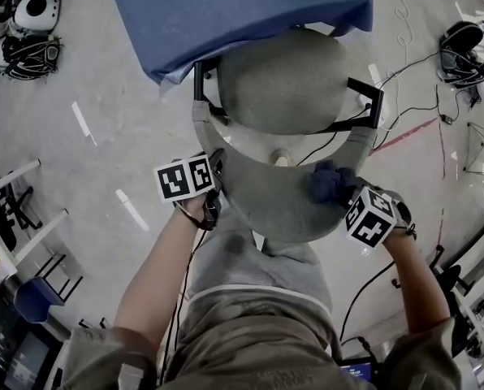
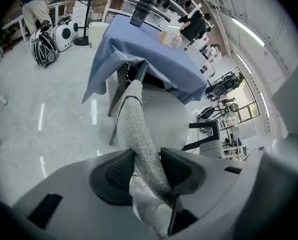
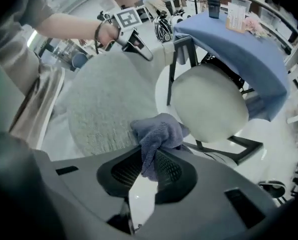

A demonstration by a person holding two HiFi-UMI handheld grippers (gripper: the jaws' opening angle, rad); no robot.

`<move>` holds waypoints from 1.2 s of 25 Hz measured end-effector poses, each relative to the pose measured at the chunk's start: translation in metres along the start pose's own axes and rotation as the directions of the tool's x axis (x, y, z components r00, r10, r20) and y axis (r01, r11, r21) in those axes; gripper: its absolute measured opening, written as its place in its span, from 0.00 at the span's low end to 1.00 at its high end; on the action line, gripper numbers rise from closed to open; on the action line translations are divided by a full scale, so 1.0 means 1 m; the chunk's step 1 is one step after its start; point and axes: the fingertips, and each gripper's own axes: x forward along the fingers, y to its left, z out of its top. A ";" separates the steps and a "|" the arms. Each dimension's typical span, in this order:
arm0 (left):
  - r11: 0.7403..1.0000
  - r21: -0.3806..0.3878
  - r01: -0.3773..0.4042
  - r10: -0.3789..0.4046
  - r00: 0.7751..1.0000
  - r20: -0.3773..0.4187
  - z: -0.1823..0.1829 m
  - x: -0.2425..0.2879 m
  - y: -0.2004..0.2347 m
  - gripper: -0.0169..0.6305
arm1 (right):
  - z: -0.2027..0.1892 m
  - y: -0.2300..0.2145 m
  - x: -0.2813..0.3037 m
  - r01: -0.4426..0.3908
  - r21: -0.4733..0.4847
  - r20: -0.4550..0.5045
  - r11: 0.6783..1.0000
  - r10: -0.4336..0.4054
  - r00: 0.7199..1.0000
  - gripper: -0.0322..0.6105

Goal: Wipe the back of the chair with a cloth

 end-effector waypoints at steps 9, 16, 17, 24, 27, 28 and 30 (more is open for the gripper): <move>1.000 0.008 -0.029 0.029 1.000 0.006 0.001 0.000 0.003 0.31 | 0.043 0.041 0.005 -0.051 0.010 0.080 0.999 0.050 0.996 0.17; 0.997 0.024 -0.068 0.068 0.998 -0.008 0.002 -0.004 0.003 0.31 | 0.125 0.088 -0.009 -0.145 -0.059 0.253 0.988 0.156 0.955 0.17; 0.996 0.029 -0.080 0.080 0.997 -0.010 0.001 -0.006 0.004 0.31 | 0.134 0.092 -0.012 -0.147 -0.064 0.274 0.987 0.159 0.948 0.17; 0.980 0.124 -0.153 0.146 0.987 0.066 0.012 -0.038 -0.006 0.24 | 0.161 0.078 -0.044 -0.063 0.065 0.460 0.996 0.026 0.887 0.17; 0.973 0.174 -0.149 0.129 0.984 0.126 0.024 -0.060 -0.017 0.22 | 0.170 0.061 -0.073 -0.010 0.157 0.556 0.988 -0.080 0.828 0.17; 0.969 0.196 -0.150 0.121 0.981 0.152 0.032 -0.068 -0.021 0.20 | 0.174 0.053 -0.086 0.006 0.185 0.588 0.983 -0.116 0.800 0.17; 0.956 0.250 -0.156 0.105 0.973 0.204 0.049 -0.084 -0.030 0.20 | 0.182 0.037 -0.115 0.040 0.239 0.647 0.970 -0.189 0.739 0.17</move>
